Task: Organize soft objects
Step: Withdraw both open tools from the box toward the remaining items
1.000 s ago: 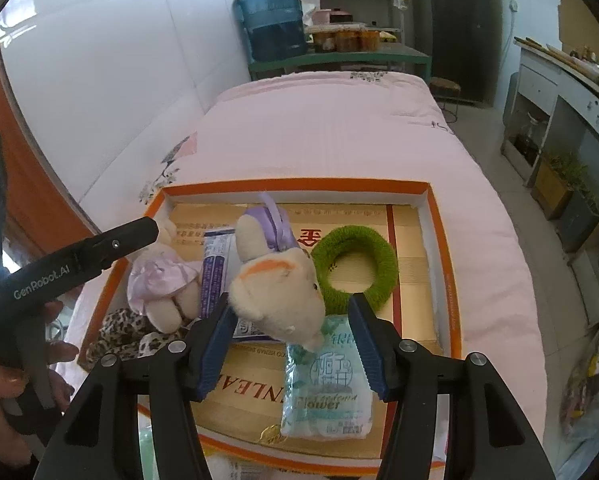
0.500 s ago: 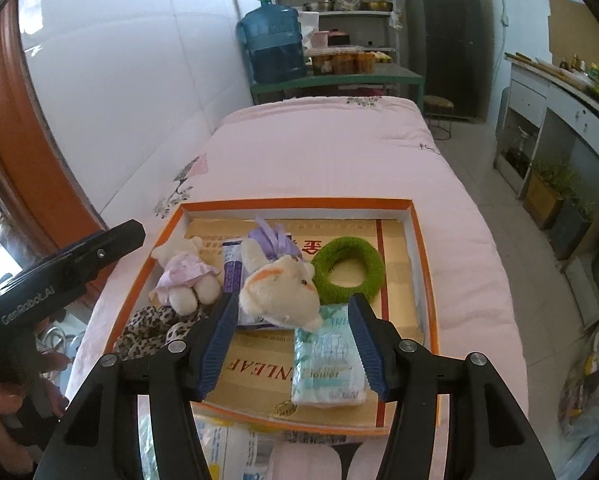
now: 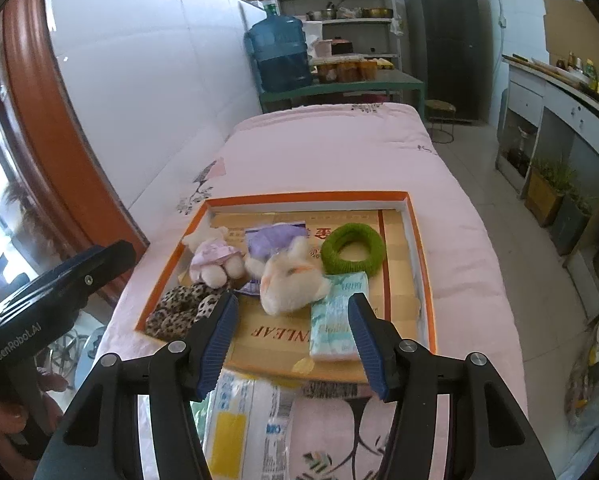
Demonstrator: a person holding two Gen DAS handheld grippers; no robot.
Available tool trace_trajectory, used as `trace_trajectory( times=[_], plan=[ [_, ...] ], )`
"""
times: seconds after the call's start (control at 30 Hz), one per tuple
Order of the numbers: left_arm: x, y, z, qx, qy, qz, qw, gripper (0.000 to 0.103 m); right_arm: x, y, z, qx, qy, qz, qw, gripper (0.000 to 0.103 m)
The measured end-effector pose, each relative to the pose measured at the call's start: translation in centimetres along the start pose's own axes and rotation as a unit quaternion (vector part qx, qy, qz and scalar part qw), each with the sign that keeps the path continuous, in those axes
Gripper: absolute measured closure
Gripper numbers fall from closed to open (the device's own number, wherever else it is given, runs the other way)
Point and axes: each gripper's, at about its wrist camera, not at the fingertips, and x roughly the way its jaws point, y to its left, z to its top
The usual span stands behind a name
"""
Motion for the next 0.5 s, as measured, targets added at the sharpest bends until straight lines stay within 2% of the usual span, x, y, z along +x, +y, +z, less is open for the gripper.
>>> trace_trajectory(
  times=[0.5],
  plan=[
    [-4.7,-0.3,-3.7,0.006,-0.016,-0.003,0.9998,0.038,-4.6,1.7,-3.4,-0.002,-0.003,0.026,1.0,0.044]
  ],
)
